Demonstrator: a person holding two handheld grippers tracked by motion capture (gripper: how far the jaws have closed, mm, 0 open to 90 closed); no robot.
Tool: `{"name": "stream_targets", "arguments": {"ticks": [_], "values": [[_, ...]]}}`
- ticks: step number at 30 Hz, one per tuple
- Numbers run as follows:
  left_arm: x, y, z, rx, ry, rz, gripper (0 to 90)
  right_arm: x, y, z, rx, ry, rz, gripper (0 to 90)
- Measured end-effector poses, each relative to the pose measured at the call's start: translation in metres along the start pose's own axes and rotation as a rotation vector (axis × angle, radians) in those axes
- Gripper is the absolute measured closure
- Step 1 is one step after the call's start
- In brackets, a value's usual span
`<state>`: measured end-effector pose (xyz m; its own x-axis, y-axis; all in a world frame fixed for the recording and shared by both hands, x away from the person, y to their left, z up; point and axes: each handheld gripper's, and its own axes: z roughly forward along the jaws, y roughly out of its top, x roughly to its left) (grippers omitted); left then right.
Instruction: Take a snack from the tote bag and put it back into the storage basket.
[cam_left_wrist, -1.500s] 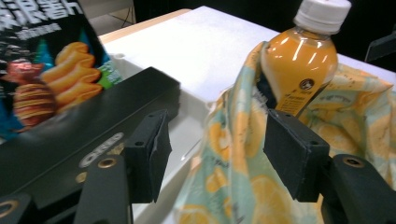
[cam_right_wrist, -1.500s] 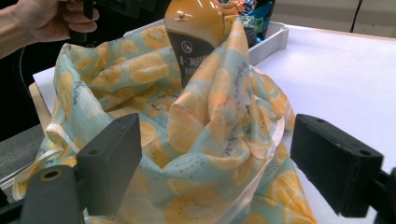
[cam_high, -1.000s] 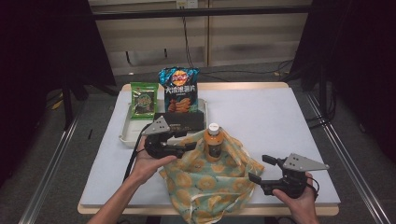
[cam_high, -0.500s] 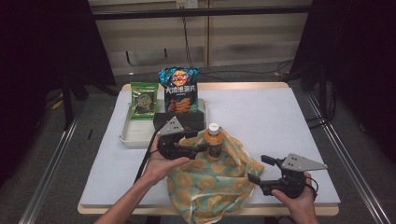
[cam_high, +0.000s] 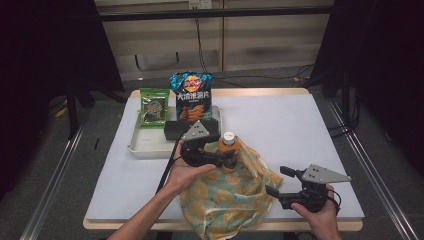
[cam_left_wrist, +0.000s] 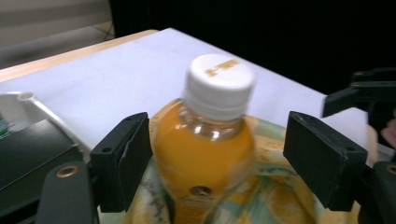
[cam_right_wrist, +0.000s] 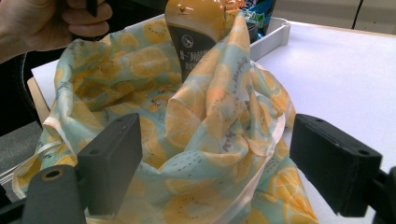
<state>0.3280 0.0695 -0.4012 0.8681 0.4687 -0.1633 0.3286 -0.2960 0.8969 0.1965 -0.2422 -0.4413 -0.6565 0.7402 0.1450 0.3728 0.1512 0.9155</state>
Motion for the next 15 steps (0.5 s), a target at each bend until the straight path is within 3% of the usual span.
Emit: {"name": "stream_targets", "arguments": {"ticks": [4,11,15], "values": [[0.005,-0.002,0.008,0.010,0.008,0.005,22.8,-0.001,0.000,0.001,-0.003,-0.004,0.004,16.1],[0.000,-0.006,0.025,0.061,0.018,0.075,28.1,-0.002,0.000,0.002,0.000,0.001,0.002,15.7],[0.000,-0.007,0.031,0.063,0.018,0.090,27.3,-0.002,0.000,0.001,0.000,0.001,0.003,15.7]]}}
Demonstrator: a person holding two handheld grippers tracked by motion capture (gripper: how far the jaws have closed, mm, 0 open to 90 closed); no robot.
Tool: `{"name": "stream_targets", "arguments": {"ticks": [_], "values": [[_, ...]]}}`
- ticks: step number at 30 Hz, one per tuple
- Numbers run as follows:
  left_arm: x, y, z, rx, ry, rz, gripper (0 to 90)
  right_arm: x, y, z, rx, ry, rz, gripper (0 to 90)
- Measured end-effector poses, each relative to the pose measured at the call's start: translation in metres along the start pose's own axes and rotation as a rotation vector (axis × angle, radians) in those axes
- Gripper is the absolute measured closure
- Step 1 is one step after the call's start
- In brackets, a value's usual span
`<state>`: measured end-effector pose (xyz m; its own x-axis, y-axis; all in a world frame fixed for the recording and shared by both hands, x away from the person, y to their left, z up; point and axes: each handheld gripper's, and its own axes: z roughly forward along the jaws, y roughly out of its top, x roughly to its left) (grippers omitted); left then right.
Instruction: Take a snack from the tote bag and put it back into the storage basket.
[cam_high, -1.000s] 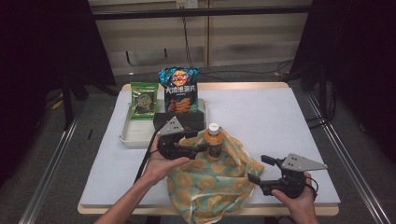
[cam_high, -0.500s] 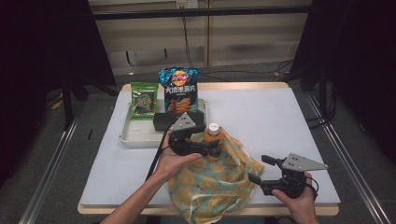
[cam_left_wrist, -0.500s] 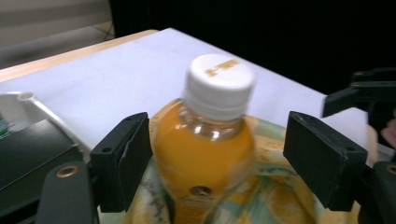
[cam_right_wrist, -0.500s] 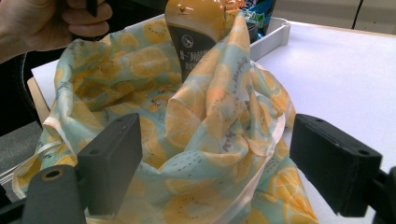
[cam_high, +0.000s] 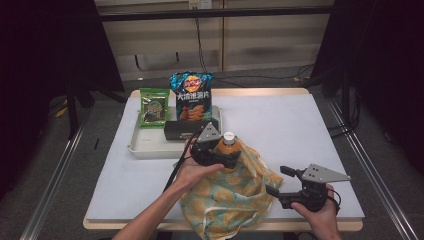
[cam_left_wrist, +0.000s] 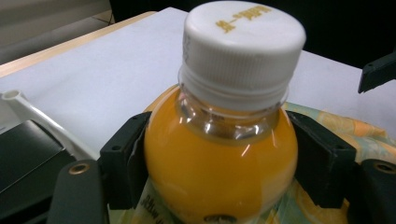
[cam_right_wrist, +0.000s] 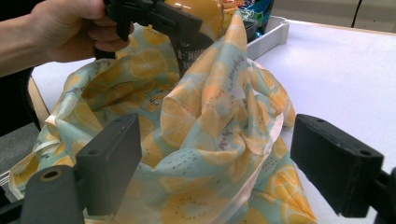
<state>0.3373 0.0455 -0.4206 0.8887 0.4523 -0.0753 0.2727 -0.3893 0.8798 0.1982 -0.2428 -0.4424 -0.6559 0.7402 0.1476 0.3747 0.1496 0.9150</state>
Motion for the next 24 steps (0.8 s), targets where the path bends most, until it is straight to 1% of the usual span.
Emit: {"name": "stream_targets", "arguments": {"ticks": [1,2,3,4,5,6,8,9,12,18,19,20,21,24], "values": [[0.001,-0.001,0.002,0.006,-0.001,0.016,27.5,0.000,0.000,0.000,0.000,0.000,0.000,15.5],[0.001,-0.001,0.004,0.007,-0.001,0.016,27.8,0.000,0.000,0.000,0.000,-0.001,0.003,15.5],[0.000,-0.001,0.005,0.005,-0.005,0.007,27.6,0.000,0.000,0.000,-0.001,-0.001,0.004,15.5],[0.000,-0.001,0.006,0.009,-0.001,0.014,27.1,0.000,0.000,0.000,0.001,0.000,0.000,15.5],[0.000,-0.001,0.007,0.001,-0.007,0.006,26.7,0.000,0.000,0.000,0.001,-0.002,0.001,15.5],[0.000,-0.001,0.007,0.004,-0.008,0.005,26.4,0.000,0.000,0.001,0.001,-0.001,0.002,15.5],[0.002,0.000,0.007,0.013,-0.001,0.004,29.6,0.000,0.000,0.001,0.000,-0.003,0.005,15.5],[0.002,0.000,0.007,0.008,-0.006,-0.002,29.8,0.000,0.000,0.001,0.001,-0.002,0.005,15.5],[0.001,0.000,0.006,0.017,-0.005,0.008,30.0,0.000,0.000,0.001,0.002,0.000,-0.001,15.5],[0.001,0.000,0.002,0.019,-0.050,0.003,30.3,0.000,0.000,0.000,0.001,-0.002,-0.001,15.5],[0.001,0.000,0.001,0.010,-0.064,0.001,30.3,0.000,0.000,0.000,0.001,0.000,0.000,15.5],[0.001,0.001,-0.001,0.014,-0.065,0.004,30.3,0.000,0.000,0.000,0.002,0.000,0.001,15.5],[0.002,0.002,-0.003,0.007,-0.072,0.006,30.3,0.000,0.000,0.000,0.002,0.000,0.001,15.5],[0.003,0.004,-0.010,-0.011,-0.100,0.009,30.3,0.000,0.000,0.000,0.000,0.002,0.003,15.5]]}}
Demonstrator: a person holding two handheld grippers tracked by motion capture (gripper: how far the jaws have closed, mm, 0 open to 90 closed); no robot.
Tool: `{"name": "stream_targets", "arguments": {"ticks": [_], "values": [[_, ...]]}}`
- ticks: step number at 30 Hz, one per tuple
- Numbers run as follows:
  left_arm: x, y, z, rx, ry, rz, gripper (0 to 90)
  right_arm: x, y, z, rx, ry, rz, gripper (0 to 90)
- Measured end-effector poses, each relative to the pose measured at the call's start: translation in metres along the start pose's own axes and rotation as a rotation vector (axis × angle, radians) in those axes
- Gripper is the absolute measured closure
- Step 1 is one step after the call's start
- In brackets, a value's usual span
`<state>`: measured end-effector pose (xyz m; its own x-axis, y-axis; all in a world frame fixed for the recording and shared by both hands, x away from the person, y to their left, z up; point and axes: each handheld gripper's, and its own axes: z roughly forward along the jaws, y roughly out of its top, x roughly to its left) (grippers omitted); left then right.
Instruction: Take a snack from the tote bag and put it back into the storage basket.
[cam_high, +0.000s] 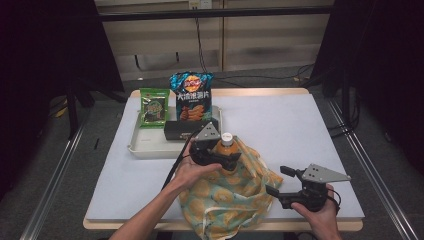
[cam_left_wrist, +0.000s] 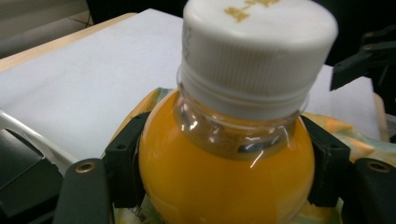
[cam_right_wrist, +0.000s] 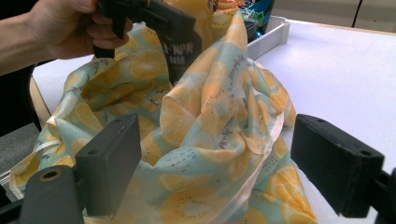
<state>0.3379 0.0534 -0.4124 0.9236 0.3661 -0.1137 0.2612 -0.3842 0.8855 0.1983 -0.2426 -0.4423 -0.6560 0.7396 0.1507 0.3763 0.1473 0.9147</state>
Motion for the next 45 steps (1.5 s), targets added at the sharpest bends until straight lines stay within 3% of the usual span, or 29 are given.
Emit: {"name": "stream_targets", "arguments": {"ticks": [8,19,26,31,35,45], "values": [[0.004,0.008,-0.015,-0.011,-0.090,0.010,30.3,0.000,0.000,0.000,-0.002,-0.001,-0.001,15.2],[0.005,0.013,-0.024,-0.043,-0.143,0.055,30.4,-0.001,0.001,-0.001,-0.007,-0.002,-0.003,15.2],[0.003,0.017,-0.029,-0.030,-0.174,0.087,30.4,-0.001,0.001,-0.001,-0.010,-0.007,-0.007,15.0],[0.004,0.019,-0.040,-0.045,-0.207,0.098,30.4,-0.002,0.001,-0.002,-0.014,-0.006,-0.002,14.8],[0.007,0.020,-0.050,-0.044,-0.216,0.079,30.3,-0.005,0.001,-0.001,-0.018,-0.005,0.003,14.7],[0.016,0.016,-0.067,-0.035,-0.213,0.092,30.3,-0.005,0.001,-0.003,-0.016,-0.009,-0.005,14.7]]}}
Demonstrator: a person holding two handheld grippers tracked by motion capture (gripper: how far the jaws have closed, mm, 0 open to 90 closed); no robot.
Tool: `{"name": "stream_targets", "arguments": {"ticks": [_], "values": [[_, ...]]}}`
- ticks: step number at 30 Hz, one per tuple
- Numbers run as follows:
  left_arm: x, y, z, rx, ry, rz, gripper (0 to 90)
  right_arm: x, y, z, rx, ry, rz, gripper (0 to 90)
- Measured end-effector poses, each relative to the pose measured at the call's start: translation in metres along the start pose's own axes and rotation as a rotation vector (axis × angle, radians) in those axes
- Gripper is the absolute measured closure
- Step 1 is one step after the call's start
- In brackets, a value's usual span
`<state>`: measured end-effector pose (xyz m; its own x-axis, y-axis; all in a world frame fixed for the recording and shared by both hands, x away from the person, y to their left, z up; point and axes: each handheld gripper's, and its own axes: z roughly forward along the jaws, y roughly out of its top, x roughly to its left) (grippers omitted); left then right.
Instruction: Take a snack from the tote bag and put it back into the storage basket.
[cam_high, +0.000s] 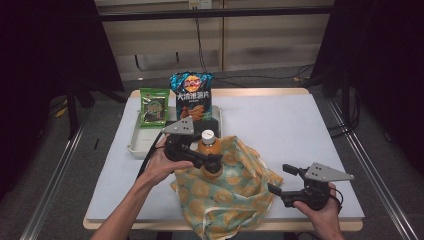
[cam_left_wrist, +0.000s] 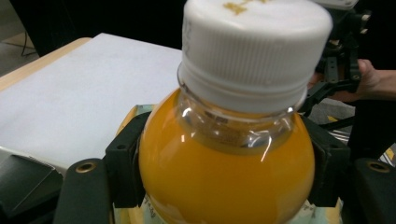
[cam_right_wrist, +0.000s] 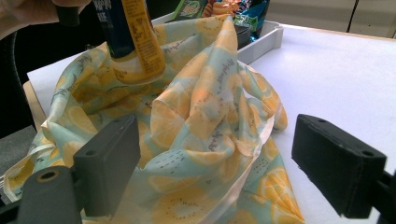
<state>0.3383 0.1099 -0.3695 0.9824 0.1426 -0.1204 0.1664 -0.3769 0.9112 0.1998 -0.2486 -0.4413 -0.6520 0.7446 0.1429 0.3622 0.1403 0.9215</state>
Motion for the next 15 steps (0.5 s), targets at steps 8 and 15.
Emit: {"name": "stream_targets", "arguments": {"ticks": [8,15], "values": [[0.005,0.004,-0.014,-0.035,0.007,-0.008,30.3,-0.001,0.000,0.000,0.002,-0.003,0.007,14.5],[0.011,0.009,-0.030,-0.047,0.036,-0.005,30.4,-0.001,0.000,0.000,-0.003,-0.008,0.003,14.1]]}}
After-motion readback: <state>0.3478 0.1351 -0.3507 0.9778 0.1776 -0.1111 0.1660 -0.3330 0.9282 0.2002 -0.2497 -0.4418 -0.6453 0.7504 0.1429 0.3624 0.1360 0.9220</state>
